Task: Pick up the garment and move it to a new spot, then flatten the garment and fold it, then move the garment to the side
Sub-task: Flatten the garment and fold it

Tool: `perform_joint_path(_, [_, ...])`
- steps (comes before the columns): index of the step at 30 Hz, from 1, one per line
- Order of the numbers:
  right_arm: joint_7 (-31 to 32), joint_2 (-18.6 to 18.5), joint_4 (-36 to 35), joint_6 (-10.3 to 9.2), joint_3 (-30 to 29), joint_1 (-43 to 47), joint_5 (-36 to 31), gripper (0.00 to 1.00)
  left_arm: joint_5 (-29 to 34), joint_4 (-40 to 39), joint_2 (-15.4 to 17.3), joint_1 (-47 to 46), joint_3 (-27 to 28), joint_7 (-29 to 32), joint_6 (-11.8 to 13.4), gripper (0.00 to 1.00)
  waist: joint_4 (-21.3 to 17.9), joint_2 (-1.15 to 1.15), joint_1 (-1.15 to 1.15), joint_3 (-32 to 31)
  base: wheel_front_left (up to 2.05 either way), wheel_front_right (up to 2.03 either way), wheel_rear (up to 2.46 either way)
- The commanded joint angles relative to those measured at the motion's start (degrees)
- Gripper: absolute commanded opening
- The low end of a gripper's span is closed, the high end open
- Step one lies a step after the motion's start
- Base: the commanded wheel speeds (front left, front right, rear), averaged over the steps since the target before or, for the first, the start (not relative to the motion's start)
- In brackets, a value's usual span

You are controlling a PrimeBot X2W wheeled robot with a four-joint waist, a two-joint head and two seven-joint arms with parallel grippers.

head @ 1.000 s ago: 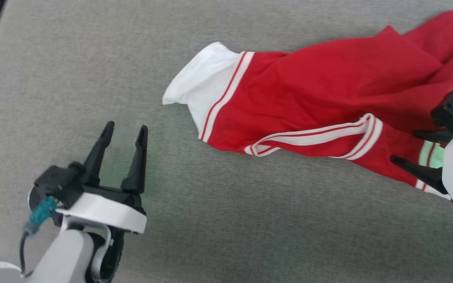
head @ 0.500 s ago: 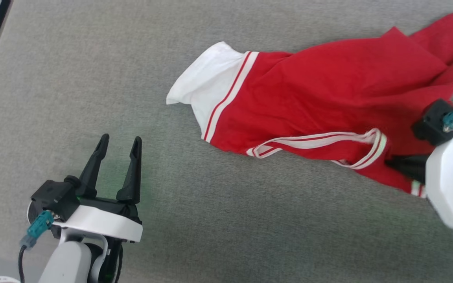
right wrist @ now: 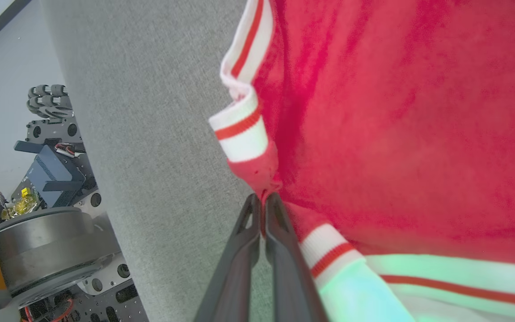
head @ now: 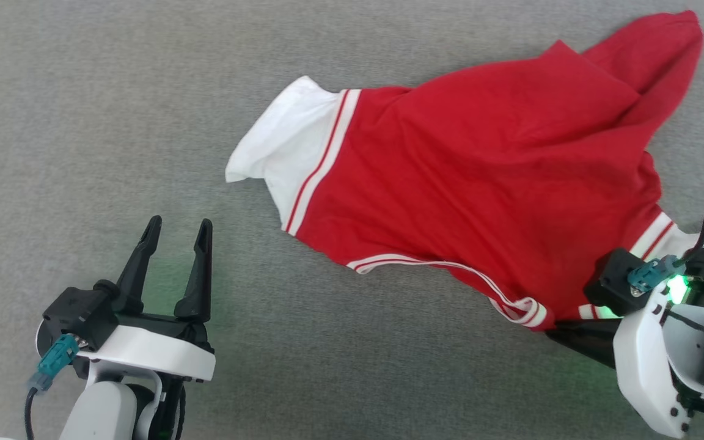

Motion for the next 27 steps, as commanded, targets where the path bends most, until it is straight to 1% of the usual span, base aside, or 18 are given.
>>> perform_joint_path(1, [-1.6,0.9,0.1,0.0,-0.2,0.7,-1.0,0.67,0.2,0.0,-0.1,0.8,0.4,-0.1,-0.3,1.0,-0.9,0.0,0.0,0.1,0.0,0.0,0.0])
perform_joint_path(2, [-2.6,1.2,0.3,0.0,-0.4,1.0,-1.2,1.0,0.3,0.1,0.0,0.9,0.5,-0.1,-0.4,1.0,-1.3,0.0,0.0,0.1,0.0,0.0,0.0])
perform_joint_path(4, [-5.3,1.7,1.1,0.0,-1.7,1.7,-0.7,1.0,0.4,0.1,0.0,0.9,0.6,-0.1,-0.3,1.0,-2.1,0.0,0.0,0.1,0.0,0.0,0.0])
perform_joint_path(7, [-9.4,1.1,1.6,-0.01,-5.0,3.0,-0.4,1.0,0.5,0.0,0.2,0.9,1.0,-0.1,-0.4,1.0,-3.3,0.0,0.0,0.0,0.0,0.0,0.0])
perform_joint_path(10, [-13.4,-1.0,1.3,-0.01,-9.9,5.7,0.9,1.0,0.5,-0.3,0.3,1.1,1.4,-0.1,-0.4,1.0,-4.5,0.0,0.0,-0.2,0.0,0.0,0.0])
perform_joint_path(13, [-15.8,-4.3,1.2,-0.01,-15.6,8.5,3.1,1.0,0.5,-0.7,0.5,1.4,1.7,-0.1,-0.4,1.0,-5.5,0.0,0.0,-0.2,0.0,0.0,0.0])
perform_joint_path(16, [-16.1,-7.8,2.2,-0.01,-20.4,11.0,5.4,1.0,0.3,-1.3,0.8,1.1,1.3,-0.1,-0.4,1.0,-6.1,0.0,0.0,0.2,0.0,0.0,0.0])
perform_joint_path(18, [-15.7,-9.6,3.3,0.0,-22.8,12.1,6.9,1.0,0.3,-1.7,1.0,0.4,0.9,-0.1,-0.4,1.0,-6.1,0.0,0.0,0.6,0.0,0.0,0.0])
perform_joint_path(21, [-15.2,-10.7,4.7,0.0,-24.5,13.0,8.0,1.0,0.4,-1.9,1.1,-0.4,0.3,-0.1,-0.4,1.0,-5.8,0.0,0.0,1.1,0.0,0.0,0.0])
perform_joint_path(24, [-13.0,-11.4,7.2,0.0,-25.3,14.4,8.2,1.0,0.4,-2.0,1.0,-1.2,-0.6,-0.1,-0.4,1.0,-4.9,0.0,0.0,1.7,0.0,0.0,0.0])
perform_joint_path(27, [-11.0,-11.1,9.4,-0.01,-26.0,15.9,9.0,1.0,0.3,-1.9,0.9,-1.6,-0.7,-0.1,-0.4,1.0,-3.8,0.0,0.0,2.3,0.0,0.0,0.0])
